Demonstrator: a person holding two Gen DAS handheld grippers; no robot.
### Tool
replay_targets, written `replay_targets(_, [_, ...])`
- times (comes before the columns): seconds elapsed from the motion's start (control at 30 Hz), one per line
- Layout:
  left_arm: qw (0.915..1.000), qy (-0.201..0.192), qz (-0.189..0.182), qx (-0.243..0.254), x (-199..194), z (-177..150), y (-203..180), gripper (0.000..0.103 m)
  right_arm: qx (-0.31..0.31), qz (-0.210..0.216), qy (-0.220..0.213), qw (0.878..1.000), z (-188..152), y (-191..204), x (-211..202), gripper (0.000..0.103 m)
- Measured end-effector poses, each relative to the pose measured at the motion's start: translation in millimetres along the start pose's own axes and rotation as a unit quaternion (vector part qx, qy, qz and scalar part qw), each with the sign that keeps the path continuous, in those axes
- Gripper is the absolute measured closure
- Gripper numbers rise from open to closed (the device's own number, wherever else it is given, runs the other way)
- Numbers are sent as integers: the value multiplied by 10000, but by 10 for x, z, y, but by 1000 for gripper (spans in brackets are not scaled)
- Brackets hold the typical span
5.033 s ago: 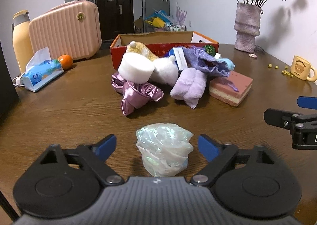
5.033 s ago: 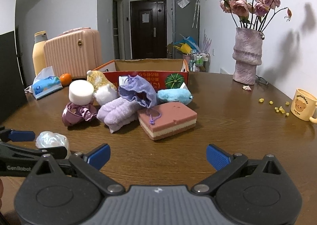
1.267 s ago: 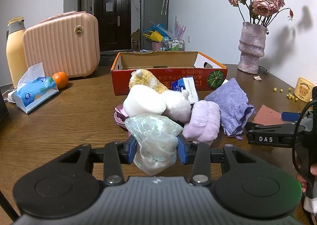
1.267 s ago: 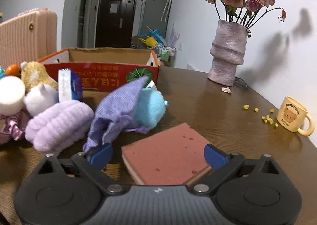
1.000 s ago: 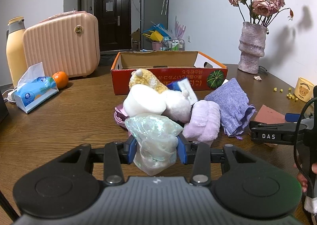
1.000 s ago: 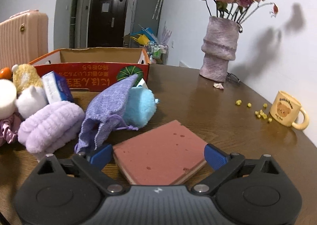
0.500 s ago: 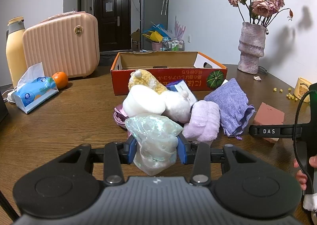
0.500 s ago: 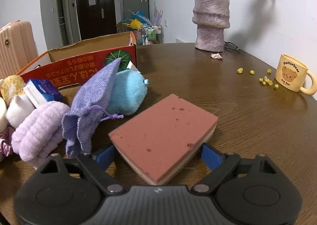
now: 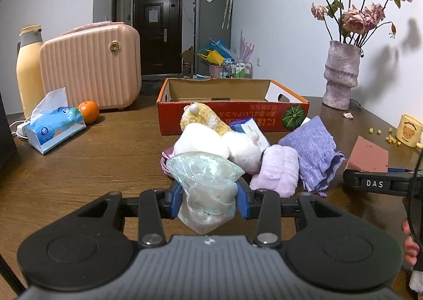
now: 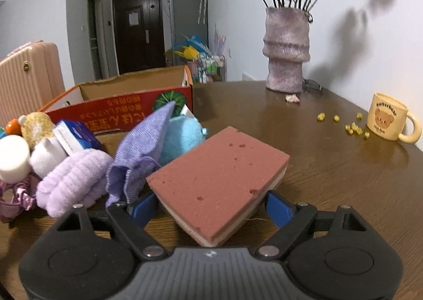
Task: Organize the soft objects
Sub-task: 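Close the right gripper on the pink sponge and lift it, then carry the bag and sponge over the cardboard box, opening the left gripper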
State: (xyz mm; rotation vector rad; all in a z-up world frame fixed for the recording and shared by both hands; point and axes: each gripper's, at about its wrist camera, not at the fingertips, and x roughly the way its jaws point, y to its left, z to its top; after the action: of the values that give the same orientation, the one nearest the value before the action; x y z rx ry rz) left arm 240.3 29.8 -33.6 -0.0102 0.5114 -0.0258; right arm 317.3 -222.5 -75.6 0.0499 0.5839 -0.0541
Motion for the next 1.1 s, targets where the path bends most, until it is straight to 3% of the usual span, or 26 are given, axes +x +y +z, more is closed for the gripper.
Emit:
replay_targets(0.57, [9993,-338,70,112,-123,134,-46,62,-393,468,-695,9957,105,130,-341,16])
replay_targets(1.1, [9977,-672,65,36,-74,492,-24,62,-508,858,-1184,9880,403,373,-360,16])
